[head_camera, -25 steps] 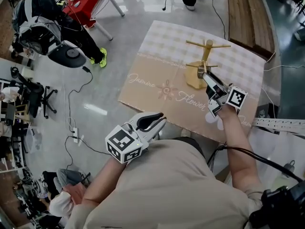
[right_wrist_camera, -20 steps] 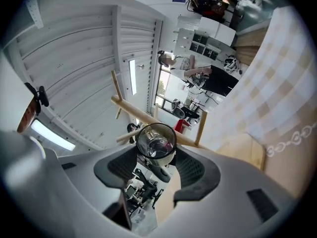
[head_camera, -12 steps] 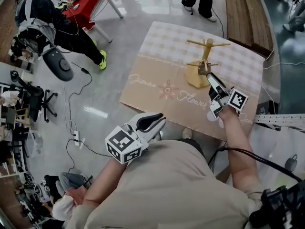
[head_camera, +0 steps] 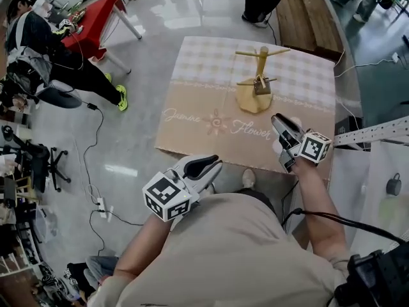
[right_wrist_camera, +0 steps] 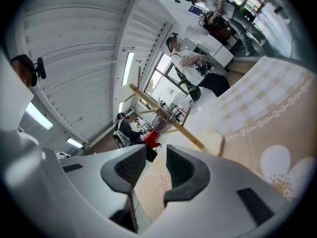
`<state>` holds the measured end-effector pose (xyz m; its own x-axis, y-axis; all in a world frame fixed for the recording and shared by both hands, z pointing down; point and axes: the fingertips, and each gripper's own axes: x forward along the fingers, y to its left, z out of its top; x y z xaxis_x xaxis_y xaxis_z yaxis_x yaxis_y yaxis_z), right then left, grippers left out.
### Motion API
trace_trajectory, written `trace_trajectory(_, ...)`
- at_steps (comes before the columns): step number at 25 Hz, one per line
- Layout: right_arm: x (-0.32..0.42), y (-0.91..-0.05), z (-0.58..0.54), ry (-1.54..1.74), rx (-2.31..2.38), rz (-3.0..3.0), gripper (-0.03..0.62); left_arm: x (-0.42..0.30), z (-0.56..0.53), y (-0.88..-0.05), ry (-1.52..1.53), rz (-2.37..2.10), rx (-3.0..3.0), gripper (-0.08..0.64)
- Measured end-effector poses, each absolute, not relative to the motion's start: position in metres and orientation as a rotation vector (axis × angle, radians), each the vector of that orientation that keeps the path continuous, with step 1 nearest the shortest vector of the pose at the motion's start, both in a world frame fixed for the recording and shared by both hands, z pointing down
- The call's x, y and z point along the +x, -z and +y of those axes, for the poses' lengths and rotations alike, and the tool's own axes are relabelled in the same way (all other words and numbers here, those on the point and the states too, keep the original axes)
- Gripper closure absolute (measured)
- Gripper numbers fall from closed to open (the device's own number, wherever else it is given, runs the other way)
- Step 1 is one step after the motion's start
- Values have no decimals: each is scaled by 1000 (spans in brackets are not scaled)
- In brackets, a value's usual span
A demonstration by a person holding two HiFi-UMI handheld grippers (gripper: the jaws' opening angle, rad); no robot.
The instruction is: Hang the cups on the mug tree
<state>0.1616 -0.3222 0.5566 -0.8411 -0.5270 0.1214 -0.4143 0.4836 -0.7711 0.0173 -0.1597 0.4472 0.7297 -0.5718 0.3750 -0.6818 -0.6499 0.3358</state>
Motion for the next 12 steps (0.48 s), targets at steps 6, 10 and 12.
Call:
trace_trajectory(6,146,-540,-253,1122,-962,2869,568,3,-149,-438,-287,-928,2536,509)
trace_trajectory(10,126,-522,-213,929,-1025,3069,575,-13,-140,-431,-280,-881,2560,512)
trace_trajectory(12,111,-513,-196,879,-1034,3105,577,-22,-134,-430,-291,-858,2567,518)
